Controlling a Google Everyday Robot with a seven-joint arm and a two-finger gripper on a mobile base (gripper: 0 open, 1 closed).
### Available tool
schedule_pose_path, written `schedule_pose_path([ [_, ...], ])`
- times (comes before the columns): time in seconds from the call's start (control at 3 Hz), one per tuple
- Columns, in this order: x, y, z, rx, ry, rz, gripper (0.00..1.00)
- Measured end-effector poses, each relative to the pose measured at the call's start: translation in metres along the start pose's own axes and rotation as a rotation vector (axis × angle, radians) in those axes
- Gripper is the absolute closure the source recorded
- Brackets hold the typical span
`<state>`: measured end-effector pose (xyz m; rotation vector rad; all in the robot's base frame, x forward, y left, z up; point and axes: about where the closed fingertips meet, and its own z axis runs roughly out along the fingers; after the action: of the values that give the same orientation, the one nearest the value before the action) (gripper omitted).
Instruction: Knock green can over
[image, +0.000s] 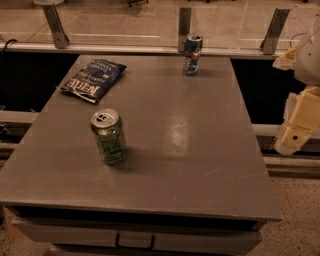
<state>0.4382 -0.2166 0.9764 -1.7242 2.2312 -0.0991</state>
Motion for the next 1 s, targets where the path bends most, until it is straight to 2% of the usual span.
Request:
schedule_pose_path([
  [0.33,0.000,0.000,0.000,0.000,0.000,0.000,0.00],
  [0.67,-0.027,0.000,-0.002,-0.003,-0.045,-0.008,0.00],
  [1.0,-0.087,0.014,0.010,-0.045,-0.164,-0.052,0.00],
])
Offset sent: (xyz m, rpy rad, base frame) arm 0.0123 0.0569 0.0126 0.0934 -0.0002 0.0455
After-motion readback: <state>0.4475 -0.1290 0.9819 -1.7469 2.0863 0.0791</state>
